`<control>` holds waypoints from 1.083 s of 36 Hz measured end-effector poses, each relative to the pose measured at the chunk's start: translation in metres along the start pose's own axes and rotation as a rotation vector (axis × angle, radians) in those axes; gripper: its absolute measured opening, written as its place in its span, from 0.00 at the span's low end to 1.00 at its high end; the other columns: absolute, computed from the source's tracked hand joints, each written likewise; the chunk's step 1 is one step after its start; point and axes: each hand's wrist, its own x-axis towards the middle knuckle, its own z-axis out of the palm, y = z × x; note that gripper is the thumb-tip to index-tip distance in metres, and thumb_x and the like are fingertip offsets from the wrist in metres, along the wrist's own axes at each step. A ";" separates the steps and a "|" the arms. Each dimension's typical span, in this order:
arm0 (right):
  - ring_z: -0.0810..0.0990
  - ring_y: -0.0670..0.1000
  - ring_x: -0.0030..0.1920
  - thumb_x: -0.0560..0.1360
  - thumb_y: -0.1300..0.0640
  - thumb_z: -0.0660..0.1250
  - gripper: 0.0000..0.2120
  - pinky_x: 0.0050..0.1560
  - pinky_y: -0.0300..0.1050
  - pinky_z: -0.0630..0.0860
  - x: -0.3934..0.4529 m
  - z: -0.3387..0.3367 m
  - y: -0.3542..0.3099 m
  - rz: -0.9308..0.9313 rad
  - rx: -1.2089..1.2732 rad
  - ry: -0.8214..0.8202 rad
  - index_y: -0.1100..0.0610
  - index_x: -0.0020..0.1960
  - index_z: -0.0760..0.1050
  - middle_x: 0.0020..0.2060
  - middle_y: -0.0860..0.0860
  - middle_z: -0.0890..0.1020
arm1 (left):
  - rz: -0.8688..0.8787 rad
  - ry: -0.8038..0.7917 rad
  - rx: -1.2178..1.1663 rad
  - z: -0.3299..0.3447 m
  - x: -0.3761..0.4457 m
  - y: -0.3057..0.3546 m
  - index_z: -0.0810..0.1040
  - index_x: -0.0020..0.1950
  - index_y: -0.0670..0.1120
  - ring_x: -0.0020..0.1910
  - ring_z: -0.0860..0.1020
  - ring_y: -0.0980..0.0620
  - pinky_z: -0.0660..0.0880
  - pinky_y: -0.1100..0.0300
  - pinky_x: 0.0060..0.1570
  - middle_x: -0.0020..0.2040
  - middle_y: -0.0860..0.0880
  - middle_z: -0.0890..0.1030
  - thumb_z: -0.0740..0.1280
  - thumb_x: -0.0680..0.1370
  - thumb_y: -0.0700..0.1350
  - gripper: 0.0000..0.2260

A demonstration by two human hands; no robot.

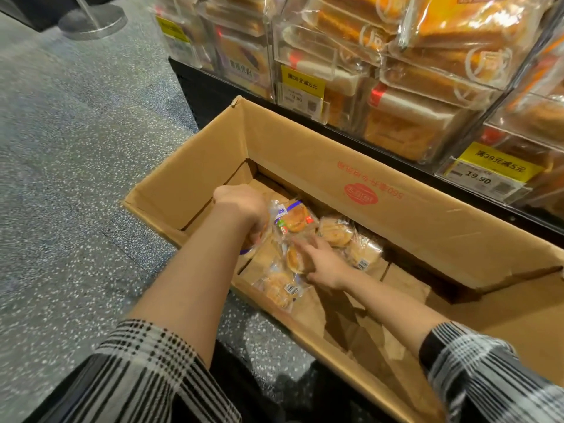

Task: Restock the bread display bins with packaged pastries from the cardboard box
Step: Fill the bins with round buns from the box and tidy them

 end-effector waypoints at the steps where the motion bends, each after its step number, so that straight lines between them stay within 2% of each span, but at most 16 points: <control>1: 0.47 0.59 0.77 0.71 0.63 0.71 0.47 0.74 0.55 0.59 0.004 0.006 0.001 -0.017 -0.044 -0.016 0.43 0.78 0.46 0.78 0.55 0.43 | -0.007 0.002 0.003 0.000 0.000 0.000 0.72 0.35 0.49 0.44 0.74 0.51 0.66 0.61 0.37 0.39 0.53 0.74 0.73 0.73 0.50 0.13; 5: 0.42 0.58 0.77 0.69 0.65 0.72 0.45 0.69 0.51 0.68 0.007 0.024 0.009 -0.046 -0.119 0.031 0.43 0.77 0.52 0.77 0.51 0.39 | -0.004 0.000 -0.006 0.001 0.001 -0.001 0.72 0.38 0.49 0.44 0.74 0.50 0.67 0.59 0.40 0.40 0.53 0.75 0.73 0.73 0.50 0.12; 10: 0.46 0.58 0.77 0.69 0.60 0.73 0.39 0.74 0.59 0.58 -0.006 0.030 0.010 0.005 -0.154 0.110 0.49 0.74 0.59 0.78 0.54 0.49 | 0.002 0.015 -0.003 0.003 -0.002 -0.003 0.72 0.39 0.48 0.47 0.75 0.49 0.67 0.57 0.45 0.46 0.51 0.77 0.73 0.73 0.49 0.11; 12: 0.52 0.59 0.76 0.69 0.56 0.73 0.35 0.73 0.58 0.61 -0.010 0.028 0.017 -0.007 -0.107 0.078 0.49 0.72 0.62 0.76 0.54 0.55 | 0.010 0.021 -0.017 0.003 -0.003 -0.002 0.72 0.39 0.48 0.47 0.75 0.49 0.67 0.57 0.45 0.45 0.50 0.77 0.72 0.73 0.49 0.11; 14: 0.63 0.57 0.71 0.69 0.54 0.73 0.31 0.68 0.52 0.67 -0.016 0.015 0.021 -0.028 -0.016 0.025 0.47 0.69 0.65 0.70 0.52 0.65 | 0.013 0.020 -0.040 0.003 -0.004 0.000 0.72 0.37 0.47 0.47 0.76 0.49 0.68 0.57 0.44 0.43 0.50 0.77 0.72 0.73 0.49 0.12; 16: 0.73 0.54 0.62 0.70 0.57 0.71 0.30 0.59 0.44 0.73 -0.027 -0.008 0.022 0.016 0.205 -0.063 0.47 0.70 0.66 0.67 0.52 0.70 | 0.011 0.045 -0.061 0.001 -0.006 0.004 0.70 0.34 0.47 0.43 0.75 0.49 0.66 0.59 0.39 0.38 0.50 0.75 0.74 0.72 0.50 0.15; 18: 0.78 0.60 0.54 0.70 0.56 0.68 0.31 0.52 0.53 0.78 -0.044 -0.033 0.019 0.109 0.543 -0.118 0.51 0.72 0.65 0.62 0.59 0.75 | 0.013 0.088 -0.074 -0.002 -0.009 0.010 0.70 0.33 0.46 0.42 0.74 0.49 0.64 0.60 0.36 0.36 0.51 0.73 0.74 0.72 0.49 0.15; 20: 0.77 0.66 0.56 0.68 0.53 0.66 0.32 0.56 0.62 0.75 -0.065 -0.055 0.019 0.177 0.853 -0.094 0.55 0.71 0.65 0.60 0.65 0.76 | 0.027 0.127 -0.093 -0.006 -0.013 0.018 0.70 0.35 0.47 0.43 0.74 0.49 0.65 0.58 0.39 0.37 0.51 0.73 0.73 0.73 0.50 0.14; 22: 0.79 0.62 0.53 0.67 0.55 0.65 0.27 0.56 0.56 0.74 -0.087 -0.073 0.024 0.206 1.166 -0.073 0.59 0.66 0.70 0.55 0.62 0.80 | 0.052 0.158 -0.147 -0.010 -0.017 0.027 0.71 0.37 0.47 0.43 0.73 0.49 0.65 0.58 0.39 0.38 0.51 0.74 0.73 0.73 0.51 0.13; 24: 0.80 0.56 0.45 0.65 0.57 0.69 0.23 0.46 0.48 0.75 -0.111 -0.089 0.030 0.245 1.432 -0.041 0.59 0.59 0.75 0.48 0.57 0.82 | 0.087 0.190 -0.202 -0.015 -0.022 0.038 0.72 0.44 0.47 0.46 0.74 0.49 0.66 0.57 0.40 0.41 0.50 0.75 0.73 0.72 0.54 0.14; 28: 0.82 0.54 0.37 0.53 0.55 0.81 0.31 0.30 0.43 0.78 -0.155 -0.107 0.038 0.157 1.818 -0.038 0.60 0.55 0.78 0.45 0.59 0.82 | 0.167 0.306 -0.267 -0.021 -0.034 0.064 0.71 0.56 0.47 0.53 0.76 0.45 0.68 0.55 0.43 0.50 0.48 0.75 0.74 0.69 0.59 0.24; 31: 0.83 0.54 0.41 0.58 0.49 0.81 0.32 0.31 0.43 0.79 -0.183 -0.118 0.043 0.092 1.857 0.002 0.58 0.58 0.76 0.50 0.59 0.81 | 0.256 0.342 -0.366 -0.021 -0.047 0.087 0.72 0.58 0.48 0.50 0.74 0.48 0.69 0.56 0.42 0.50 0.50 0.76 0.74 0.69 0.59 0.25; 33: 0.84 0.54 0.44 0.52 0.51 0.85 0.37 0.34 0.45 0.80 -0.199 -0.123 0.050 0.053 1.866 0.060 0.58 0.58 0.76 0.51 0.58 0.82 | 0.345 0.324 -0.445 -0.020 -0.054 0.101 0.72 0.55 0.50 0.47 0.73 0.51 0.70 0.56 0.43 0.50 0.51 0.77 0.75 0.68 0.60 0.24; 35: 0.83 0.52 0.47 0.47 0.53 0.86 0.37 0.38 0.43 0.81 -0.214 -0.128 0.056 0.053 1.764 0.151 0.57 0.54 0.77 0.49 0.56 0.83 | 0.446 0.304 -0.502 -0.018 -0.061 0.113 0.73 0.58 0.49 0.48 0.72 0.53 0.70 0.58 0.47 0.51 0.52 0.77 0.76 0.66 0.60 0.26; 37: 0.82 0.50 0.47 0.53 0.53 0.83 0.30 0.41 0.41 0.80 -0.231 -0.133 0.058 0.065 1.619 0.219 0.55 0.52 0.78 0.47 0.53 0.84 | 0.552 0.267 -0.560 -0.020 -0.071 0.123 0.75 0.59 0.49 0.48 0.73 0.55 0.68 0.62 0.45 0.51 0.53 0.77 0.76 0.66 0.57 0.26; 39: 0.80 0.46 0.38 0.63 0.52 0.77 0.16 0.35 0.37 0.75 -0.251 -0.139 0.061 0.081 1.561 0.313 0.54 0.48 0.79 0.40 0.50 0.83 | 0.654 0.198 -0.639 -0.020 -0.081 0.132 0.76 0.56 0.50 0.46 0.76 0.57 0.68 0.67 0.41 0.48 0.56 0.79 0.77 0.66 0.55 0.23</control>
